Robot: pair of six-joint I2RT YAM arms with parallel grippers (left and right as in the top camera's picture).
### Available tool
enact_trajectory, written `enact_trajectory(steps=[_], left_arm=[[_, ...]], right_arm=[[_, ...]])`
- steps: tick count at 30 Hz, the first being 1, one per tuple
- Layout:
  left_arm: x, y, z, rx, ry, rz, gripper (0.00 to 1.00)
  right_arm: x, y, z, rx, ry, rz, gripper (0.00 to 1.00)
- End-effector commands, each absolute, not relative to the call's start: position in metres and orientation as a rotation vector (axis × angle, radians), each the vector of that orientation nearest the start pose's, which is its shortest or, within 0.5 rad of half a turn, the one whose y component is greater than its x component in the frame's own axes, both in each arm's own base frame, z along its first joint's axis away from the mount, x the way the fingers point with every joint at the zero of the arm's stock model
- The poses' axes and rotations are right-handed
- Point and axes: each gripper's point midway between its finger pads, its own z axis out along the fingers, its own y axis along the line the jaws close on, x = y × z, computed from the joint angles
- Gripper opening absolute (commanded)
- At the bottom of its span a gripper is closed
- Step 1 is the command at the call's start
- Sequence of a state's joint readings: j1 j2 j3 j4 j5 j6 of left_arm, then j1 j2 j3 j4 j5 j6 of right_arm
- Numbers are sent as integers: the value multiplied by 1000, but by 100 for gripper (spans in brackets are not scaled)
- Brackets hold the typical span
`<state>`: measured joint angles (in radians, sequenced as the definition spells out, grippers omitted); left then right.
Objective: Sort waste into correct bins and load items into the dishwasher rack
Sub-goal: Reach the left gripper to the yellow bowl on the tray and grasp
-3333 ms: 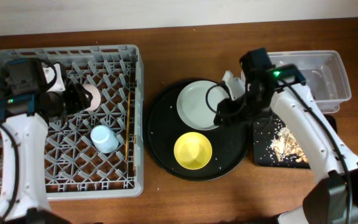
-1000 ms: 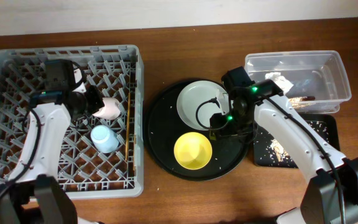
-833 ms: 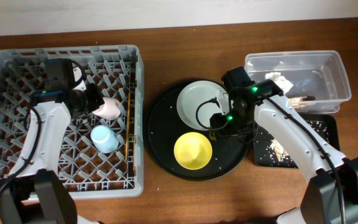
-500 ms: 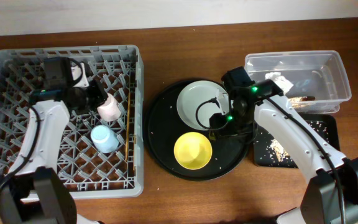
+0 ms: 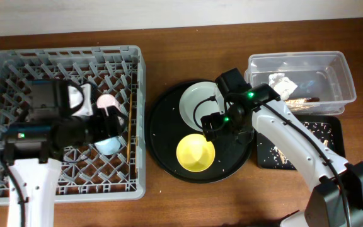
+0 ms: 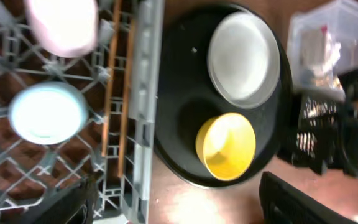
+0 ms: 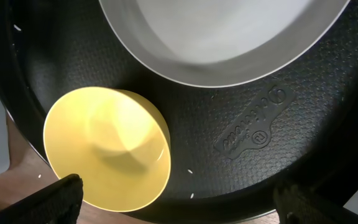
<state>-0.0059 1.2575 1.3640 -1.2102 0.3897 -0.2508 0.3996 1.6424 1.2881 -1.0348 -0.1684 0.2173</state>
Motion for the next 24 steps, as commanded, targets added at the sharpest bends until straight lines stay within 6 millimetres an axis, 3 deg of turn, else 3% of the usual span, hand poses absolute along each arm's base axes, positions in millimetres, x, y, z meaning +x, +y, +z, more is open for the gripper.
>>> enact_trajectory(steps=[1,3,4,7,8,9,10,11,12,14,17,19,20,22,24], left_arm=[[269,-101,240,-13,2691,-639,79],[266,-115,238,84,2696,-589,78],[264,-121,237,124,2699,-573,78],[254,-151,234,273,2703,-606,77],[254,-161,232,309,2698,-616,77],[251,-178,225,370,2706,-635,77],[247,-191,217,424,2719,-644,77],[245,-202,210,475,2728,-644,74],[243,-217,200,540,2740,-615,73],[241,-247,175,641,2753,-535,72],[229,-279,137,766,2806,-466,68],[214,-296,114,858,2841,-444,68],[207,-303,105,901,2854,-426,56],[205,-312,100,930,2837,-436,45],[205,-325,103,954,2787,-470,62]], right_arm=[[299,152,115,-271,2962,301,99],[302,155,117,-277,2947,317,99],[311,155,127,-320,2902,312,99],[346,127,205,-183,2765,278,99],[356,109,236,-114,2710,255,99],[361,55,287,64,2642,164,99],[358,35,298,131,2631,125,99],[351,0,309,246,2623,47,99],[339,-36,313,372,2629,-40,99],[323,-84,308,572,2633,-96,99],[313,-126,303,744,2609,-134,99],[308,-139,302,799,2597,-146,99],[306,-142,303,813,2592,-150,99],[306,-142,302,811,2593,-149,99],[307,-142,302,810,2593,-149,99]])
